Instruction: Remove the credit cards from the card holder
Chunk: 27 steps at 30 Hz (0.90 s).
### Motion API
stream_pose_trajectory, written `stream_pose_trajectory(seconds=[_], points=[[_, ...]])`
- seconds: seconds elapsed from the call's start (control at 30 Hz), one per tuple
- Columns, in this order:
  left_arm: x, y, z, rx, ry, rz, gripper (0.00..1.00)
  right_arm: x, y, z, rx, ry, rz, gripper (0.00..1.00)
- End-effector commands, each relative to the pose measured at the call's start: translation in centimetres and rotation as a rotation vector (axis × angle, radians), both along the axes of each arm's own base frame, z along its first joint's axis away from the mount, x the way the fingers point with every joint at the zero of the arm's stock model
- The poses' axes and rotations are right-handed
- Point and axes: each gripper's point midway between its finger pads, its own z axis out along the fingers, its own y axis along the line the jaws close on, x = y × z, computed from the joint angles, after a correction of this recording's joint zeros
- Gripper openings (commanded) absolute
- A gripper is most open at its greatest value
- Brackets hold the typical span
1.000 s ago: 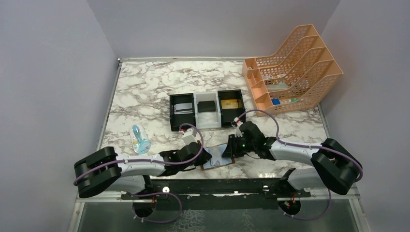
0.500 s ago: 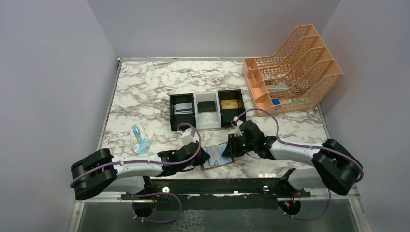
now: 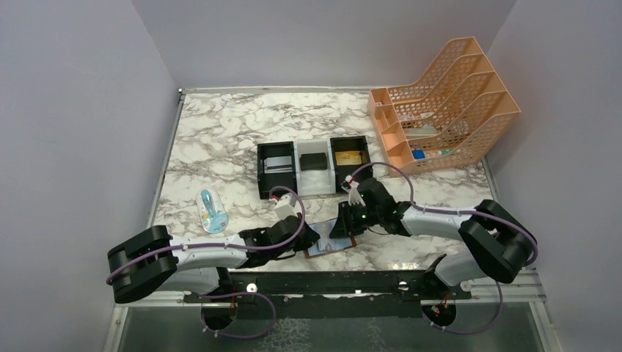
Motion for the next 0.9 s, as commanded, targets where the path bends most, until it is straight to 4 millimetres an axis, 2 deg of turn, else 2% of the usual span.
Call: stream_pose_trajectory(seconds=[0.0, 0.13, 0.3, 0.43, 0.67, 0.87], points=[[0.4, -0.3, 0.3, -0.026, -0.031, 0.005, 0.1, 0.2, -0.2, -1.3, -0.036, 0.031, -0.029, 0.3], [0.1, -1.0, 0.0, -0.039, -0.018, -0.022, 0.2, 0.1, -1.3, -2.8, -0.088, 0.049, -0.082, 0.3], [-0.3, -2.3, -0.3, -0.064, 0.005, -0.058, 0.22, -0.2, -2.1, -3.7, -0.106, 0.063, -0.12, 0.3], [-0.2, -2.7, -0.3, -0.085, 0.012, -0.049, 0.18, -0.2, -2.3, -3.9, -0.112, 0.066, -0.13, 0.3], [-0.2, -2.3, -0.1, -0.092, 0.005, -0.041, 0.0, 0.2, -2.5, -3.8, -0.121, 0.047, -0.146, 0.3], [-0.3, -0.8, -0.3, -0.094, -0.01, -0.013, 0.0, 1.1, -2.9, -3.3, -0.147, -0.001, -0.168, 0.3]])
